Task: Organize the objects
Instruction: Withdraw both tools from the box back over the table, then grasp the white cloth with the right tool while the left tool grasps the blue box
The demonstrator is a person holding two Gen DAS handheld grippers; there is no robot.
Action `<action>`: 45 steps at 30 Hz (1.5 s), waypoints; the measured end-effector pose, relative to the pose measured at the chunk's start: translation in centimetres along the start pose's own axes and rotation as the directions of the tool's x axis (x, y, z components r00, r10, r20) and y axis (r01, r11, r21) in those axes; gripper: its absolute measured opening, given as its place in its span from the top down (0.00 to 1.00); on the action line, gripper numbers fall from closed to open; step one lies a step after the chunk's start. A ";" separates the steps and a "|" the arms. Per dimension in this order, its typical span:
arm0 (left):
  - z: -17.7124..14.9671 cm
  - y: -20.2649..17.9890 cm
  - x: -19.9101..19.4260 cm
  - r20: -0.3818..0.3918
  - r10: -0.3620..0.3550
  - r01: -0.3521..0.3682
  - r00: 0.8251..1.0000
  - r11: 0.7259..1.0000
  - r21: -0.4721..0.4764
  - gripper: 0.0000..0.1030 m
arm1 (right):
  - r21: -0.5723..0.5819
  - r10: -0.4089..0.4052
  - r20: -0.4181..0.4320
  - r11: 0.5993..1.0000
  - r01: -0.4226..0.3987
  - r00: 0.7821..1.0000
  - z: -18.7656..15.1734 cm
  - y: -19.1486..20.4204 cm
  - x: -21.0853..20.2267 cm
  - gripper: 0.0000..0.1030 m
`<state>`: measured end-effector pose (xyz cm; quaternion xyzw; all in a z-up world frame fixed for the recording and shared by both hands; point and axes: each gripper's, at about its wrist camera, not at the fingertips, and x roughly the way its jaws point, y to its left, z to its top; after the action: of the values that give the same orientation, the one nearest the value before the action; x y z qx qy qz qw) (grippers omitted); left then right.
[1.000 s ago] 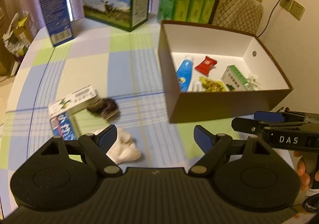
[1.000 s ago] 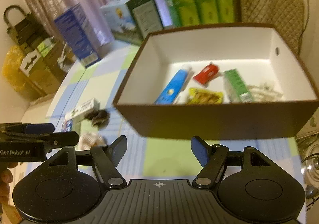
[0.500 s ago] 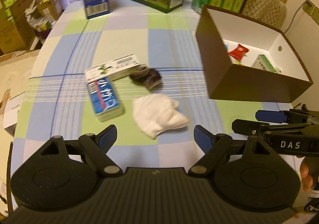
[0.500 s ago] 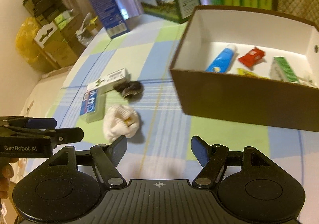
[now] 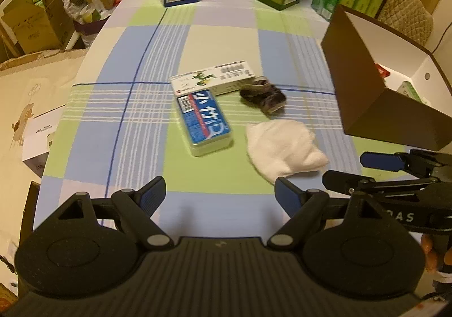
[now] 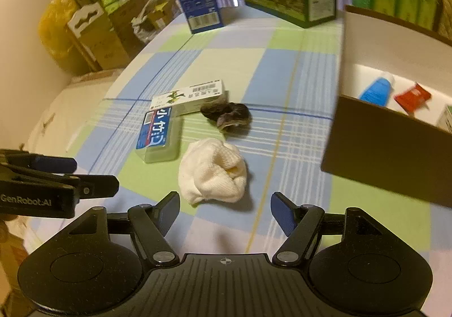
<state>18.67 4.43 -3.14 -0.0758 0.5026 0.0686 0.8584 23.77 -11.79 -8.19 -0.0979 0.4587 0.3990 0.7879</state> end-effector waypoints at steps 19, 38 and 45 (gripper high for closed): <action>1.3 2.9 3.0 -0.031 0.011 -0.012 0.999 1.000 -0.028 0.21 | -0.038 -0.014 -0.022 0.999 0.013 1.000 2.1 1.3 5.6 0.34; 4.6 1.8 7.1 -0.038 -0.010 0.011 0.999 1.000 0.008 0.21 | 0.039 -0.109 -0.016 0.993 0.109 0.994 1.0 -2.9 2.9 0.76; 6.2 1.9 9.8 -0.052 0.010 -0.009 0.999 1.000 0.021 0.21 | 0.168 -0.197 -0.021 0.966 0.198 0.980 -0.3 -6.9 0.2 0.76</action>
<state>28.33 7.91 -8.86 -0.0661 0.5261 0.0655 0.8453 28.60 -16.35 -9.98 -0.0769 0.4804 0.2779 0.8283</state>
